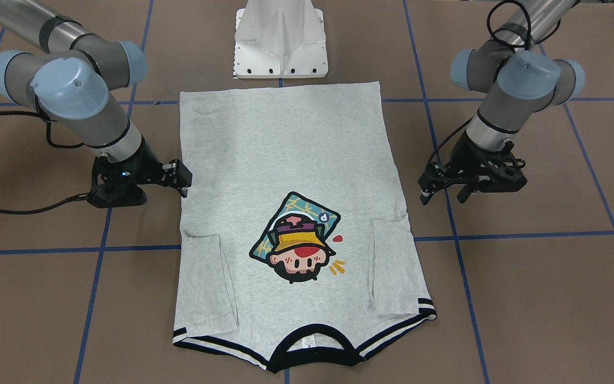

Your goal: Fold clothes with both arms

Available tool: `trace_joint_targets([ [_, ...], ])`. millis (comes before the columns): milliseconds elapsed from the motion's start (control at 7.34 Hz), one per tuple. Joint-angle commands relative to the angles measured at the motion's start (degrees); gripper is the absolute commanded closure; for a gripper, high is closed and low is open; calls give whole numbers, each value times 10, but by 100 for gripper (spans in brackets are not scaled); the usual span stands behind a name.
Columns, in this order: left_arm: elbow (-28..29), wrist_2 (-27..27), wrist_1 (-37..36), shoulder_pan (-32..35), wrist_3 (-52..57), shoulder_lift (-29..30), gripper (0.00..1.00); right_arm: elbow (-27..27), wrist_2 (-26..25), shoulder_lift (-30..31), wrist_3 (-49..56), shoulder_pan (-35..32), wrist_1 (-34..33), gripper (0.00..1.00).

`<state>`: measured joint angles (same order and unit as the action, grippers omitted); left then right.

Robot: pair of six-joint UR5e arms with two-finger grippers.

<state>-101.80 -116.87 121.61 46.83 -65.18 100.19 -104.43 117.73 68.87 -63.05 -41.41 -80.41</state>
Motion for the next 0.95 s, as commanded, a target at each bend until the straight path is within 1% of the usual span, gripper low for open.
trace_joint_targets([
  [0,-2,-15,-1,-3,4,1,0,-49,-9,51,-35,33,1,0],
  [136,-5,-15,5,-2,0,-2,0,-73,-27,66,-57,60,1,0],
  [273,-22,-15,-1,-2,-5,-5,0,-84,-41,69,-87,87,0,0],
  [409,-42,-16,-1,-3,-9,-34,0,-102,-59,72,-107,117,-2,0],
  [545,-65,-28,16,-2,-11,-43,0,-116,-69,96,-111,141,-1,0],
  [681,-67,-46,17,-3,-22,-44,0,-122,-93,101,-133,170,0,0],
  [818,-67,-44,17,-6,-54,-42,0,-124,-137,102,-176,212,0,0],
])
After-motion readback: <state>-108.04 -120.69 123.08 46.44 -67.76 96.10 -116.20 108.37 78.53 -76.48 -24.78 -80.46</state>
